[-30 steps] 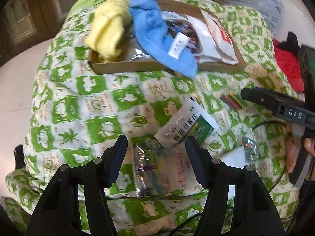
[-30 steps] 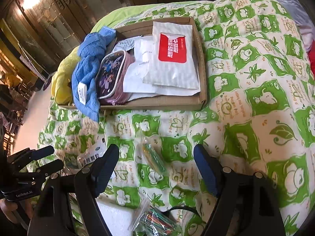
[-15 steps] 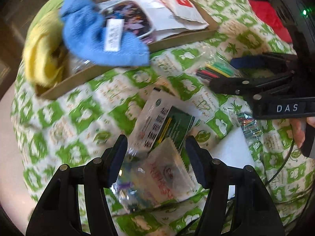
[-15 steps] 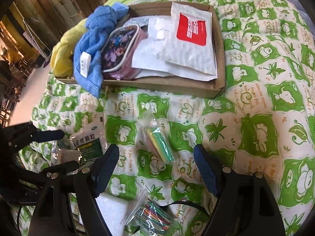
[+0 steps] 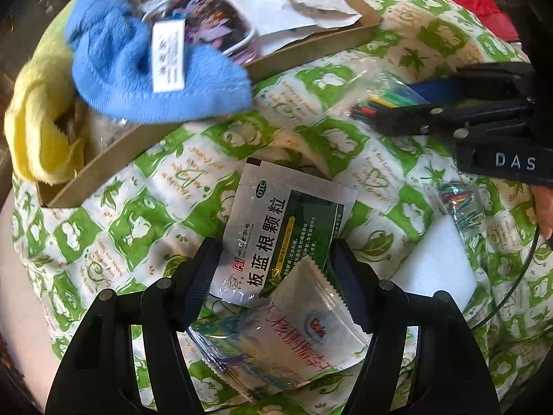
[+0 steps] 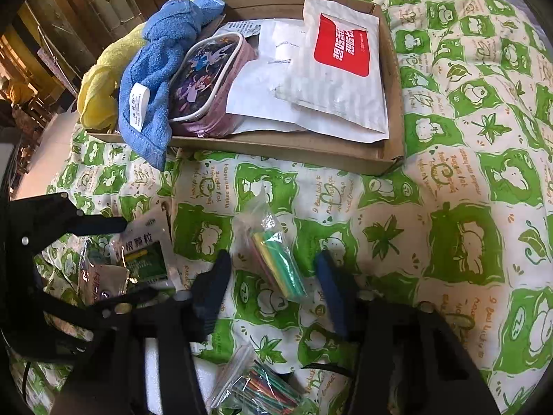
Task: Organize soft objects
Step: 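Grasp the green medicine sachet with left tool while right tool grasps the small clear stick bag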
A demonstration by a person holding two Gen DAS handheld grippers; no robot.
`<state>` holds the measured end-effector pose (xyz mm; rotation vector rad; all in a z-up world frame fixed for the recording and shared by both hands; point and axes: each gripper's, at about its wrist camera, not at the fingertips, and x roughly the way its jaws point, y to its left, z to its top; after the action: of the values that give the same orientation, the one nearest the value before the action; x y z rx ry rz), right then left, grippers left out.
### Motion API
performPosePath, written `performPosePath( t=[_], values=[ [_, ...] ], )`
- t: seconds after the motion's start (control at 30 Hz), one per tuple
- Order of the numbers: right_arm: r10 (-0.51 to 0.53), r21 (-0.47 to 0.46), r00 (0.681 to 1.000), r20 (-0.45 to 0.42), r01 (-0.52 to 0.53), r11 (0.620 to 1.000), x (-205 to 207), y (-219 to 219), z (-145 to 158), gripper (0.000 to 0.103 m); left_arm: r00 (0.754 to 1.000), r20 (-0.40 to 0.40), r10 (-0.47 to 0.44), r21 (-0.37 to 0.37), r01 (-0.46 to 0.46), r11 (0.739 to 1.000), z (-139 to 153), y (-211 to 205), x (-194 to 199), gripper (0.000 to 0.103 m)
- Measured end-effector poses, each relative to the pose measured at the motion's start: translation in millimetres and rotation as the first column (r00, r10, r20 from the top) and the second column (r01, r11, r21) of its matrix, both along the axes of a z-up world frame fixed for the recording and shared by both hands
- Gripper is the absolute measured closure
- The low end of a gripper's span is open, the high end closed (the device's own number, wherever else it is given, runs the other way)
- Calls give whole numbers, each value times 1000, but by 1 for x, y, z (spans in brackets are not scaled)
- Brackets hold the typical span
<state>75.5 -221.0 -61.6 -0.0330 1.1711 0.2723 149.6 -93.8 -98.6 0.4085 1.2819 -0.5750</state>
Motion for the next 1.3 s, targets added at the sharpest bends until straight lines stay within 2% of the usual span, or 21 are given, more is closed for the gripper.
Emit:
performPosePath(
  t=[0.1,0.3,0.47,0.57,0.73,0.93,1.2,1.3],
  values=[
    [-10,5,1000,-9,10,1000,0,-1,-4,74,1000,-15,-1,7,2,1000,-6,-3,7,32],
    [-11,15,1000,-17,11,1000,-1,0,-6,75,998,-29,50,-5,-50,999,-15,-10,17,31],
    [-16,13,999,-39,17,1000,1,0,-12,75,996,12,86,22,-87,996,-19,6,-4,32],
    [-22,19,999,-37,23,1000,4,-1,-14,76,993,21,116,13,-116,993,-21,5,-7,36],
    [-45,44,998,-35,47,998,7,-10,-15,83,985,28,172,-1,-172,985,-25,10,-17,43],
    [-46,38,999,-28,47,998,8,-12,-14,85,981,43,190,-8,-190,982,-11,19,-24,45],
    [-57,53,998,-15,58,997,3,-15,-8,86,969,66,239,-77,-233,969,11,33,-31,45],
    [-57,51,998,-15,57,997,3,-15,-7,86,968,74,241,-72,-236,969,14,35,-34,45]
  ],
)
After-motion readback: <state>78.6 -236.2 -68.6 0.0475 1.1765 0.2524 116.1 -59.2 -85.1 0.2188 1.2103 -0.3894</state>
